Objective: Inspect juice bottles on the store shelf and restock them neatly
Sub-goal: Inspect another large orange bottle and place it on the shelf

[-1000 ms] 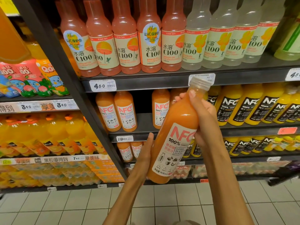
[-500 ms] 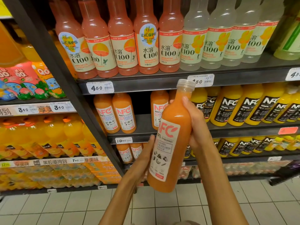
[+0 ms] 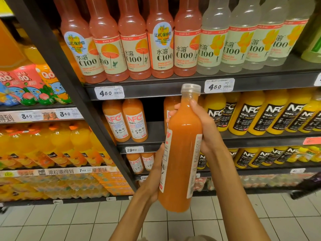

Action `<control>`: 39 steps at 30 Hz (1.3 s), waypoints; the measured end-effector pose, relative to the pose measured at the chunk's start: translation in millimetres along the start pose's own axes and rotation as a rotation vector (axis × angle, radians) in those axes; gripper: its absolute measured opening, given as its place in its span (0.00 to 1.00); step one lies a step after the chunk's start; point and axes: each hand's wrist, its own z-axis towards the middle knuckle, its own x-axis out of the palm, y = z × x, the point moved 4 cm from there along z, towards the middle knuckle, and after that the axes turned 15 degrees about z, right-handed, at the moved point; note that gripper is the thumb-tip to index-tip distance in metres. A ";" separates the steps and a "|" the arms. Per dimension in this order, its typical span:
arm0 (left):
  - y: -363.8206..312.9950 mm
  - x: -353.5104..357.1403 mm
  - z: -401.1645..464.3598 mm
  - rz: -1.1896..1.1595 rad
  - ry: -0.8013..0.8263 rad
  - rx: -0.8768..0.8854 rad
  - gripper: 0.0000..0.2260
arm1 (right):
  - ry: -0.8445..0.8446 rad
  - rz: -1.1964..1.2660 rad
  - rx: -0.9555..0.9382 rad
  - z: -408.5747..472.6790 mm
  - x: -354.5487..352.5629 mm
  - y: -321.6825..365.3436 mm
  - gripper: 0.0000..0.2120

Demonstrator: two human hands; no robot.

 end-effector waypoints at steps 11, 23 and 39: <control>-16.3 -4.8 2.7 0.146 -0.033 0.142 0.28 | -0.309 -0.313 -0.019 12.7 -9.2 -6.8 0.15; -5.8 -14.4 8.8 -0.006 0.025 0.071 0.27 | -0.087 -0.172 0.029 25.1 -2.4 -3.1 0.15; -30.0 -21.9 -2.3 0.135 0.048 0.164 0.25 | 0.165 0.049 -0.017 20.3 21.3 4.7 0.17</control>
